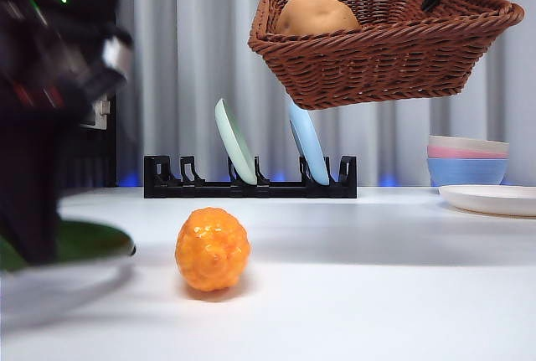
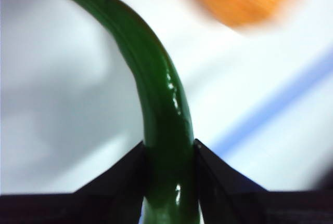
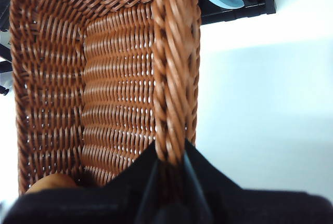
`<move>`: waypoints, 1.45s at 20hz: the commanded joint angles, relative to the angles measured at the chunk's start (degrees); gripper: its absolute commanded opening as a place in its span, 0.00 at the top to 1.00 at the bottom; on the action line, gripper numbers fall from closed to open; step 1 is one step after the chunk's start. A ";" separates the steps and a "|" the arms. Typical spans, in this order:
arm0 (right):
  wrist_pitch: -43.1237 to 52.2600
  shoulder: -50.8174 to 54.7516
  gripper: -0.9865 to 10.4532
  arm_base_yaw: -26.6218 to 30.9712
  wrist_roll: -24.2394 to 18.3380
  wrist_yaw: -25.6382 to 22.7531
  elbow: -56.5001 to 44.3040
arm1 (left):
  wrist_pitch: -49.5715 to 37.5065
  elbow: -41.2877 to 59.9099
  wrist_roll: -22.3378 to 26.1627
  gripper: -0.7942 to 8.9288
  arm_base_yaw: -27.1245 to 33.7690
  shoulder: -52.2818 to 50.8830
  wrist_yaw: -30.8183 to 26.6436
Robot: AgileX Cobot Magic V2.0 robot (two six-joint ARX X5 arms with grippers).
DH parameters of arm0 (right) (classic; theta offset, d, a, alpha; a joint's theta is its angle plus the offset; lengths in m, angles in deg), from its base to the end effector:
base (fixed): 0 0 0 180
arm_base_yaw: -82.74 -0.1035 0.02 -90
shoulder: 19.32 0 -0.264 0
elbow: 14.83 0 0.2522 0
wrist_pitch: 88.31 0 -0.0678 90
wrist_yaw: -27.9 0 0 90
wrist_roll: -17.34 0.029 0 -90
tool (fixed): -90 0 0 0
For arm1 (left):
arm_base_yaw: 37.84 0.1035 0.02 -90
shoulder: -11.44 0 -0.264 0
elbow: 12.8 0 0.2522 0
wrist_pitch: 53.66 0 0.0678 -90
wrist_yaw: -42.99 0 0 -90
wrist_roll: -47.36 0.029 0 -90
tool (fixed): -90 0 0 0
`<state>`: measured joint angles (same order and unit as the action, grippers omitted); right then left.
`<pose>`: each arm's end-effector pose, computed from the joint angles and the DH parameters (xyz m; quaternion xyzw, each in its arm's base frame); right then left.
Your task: Pick up the basket,pick up the corn from the table,pick up the potato from the table,pick up the cucumber from the table,put all items into the basket
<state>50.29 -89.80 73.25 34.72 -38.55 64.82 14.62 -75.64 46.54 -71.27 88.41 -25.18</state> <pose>0.2551 0.0544 0.3422 0.1727 0.3136 0.2284 0.9053 0.1756 -0.1289 0.2052 0.0618 0.6579 -0.3442 0.6670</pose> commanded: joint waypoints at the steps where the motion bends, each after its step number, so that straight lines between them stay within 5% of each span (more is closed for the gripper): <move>1: 0.90 0.39 0.92 0.02 0.52 0.39 0.02 | 6.38 -1.68 6.80 0.93 0.00 -6.14 7.72; 6: 0.52 0.33 0.92 0.00 -0.35 0.17 0.02 | 9.16 -14.78 9.27 0.93 -0.02 -18.25 18.97; 9: 0.50 0.13 0.92 -0.61 -0.31 0.22 0.02 | -5.49 -22.51 -0.59 0.93 -0.11 -19.21 17.51; 12: 0.17 -0.50 0.92 -2.86 -0.26 0.17 0.02 | -24.96 -23.23 -10.38 0.93 -2.34 -17.84 5.14; 16: 0.13 -2.32 0.92 -7.19 0.15 0.11 0.02 | -34.88 -23.28 -12.70 0.93 -6.58 -11.54 -11.30; 24: 0.20 -7.37 0.92 -12.87 0.15 -0.04 0.02 | -35.52 -23.30 -10.91 0.91 -11.28 5.92 -16.24; 25: 0.22 -7.48 0.92 -12.87 0.15 -0.07 0.02 | -35.12 -23.30 -10.95 0.80 -11.41 6.51 -16.13; 27: 0.24 -7.48 0.92 -12.87 0.15 -0.04 0.02 | -34.45 -23.30 -10.97 0.38 -11.54 6.86 -16.39; 29: 0.24 -7.48 0.92 -12.85 0.15 0.11 0.02 | -34.34 -23.32 -10.99 0.33 -11.54 6.86 -16.41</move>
<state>49.39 -97.19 60.50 34.29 -39.14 64.82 -19.61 -99.20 34.87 -82.64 95.21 -41.53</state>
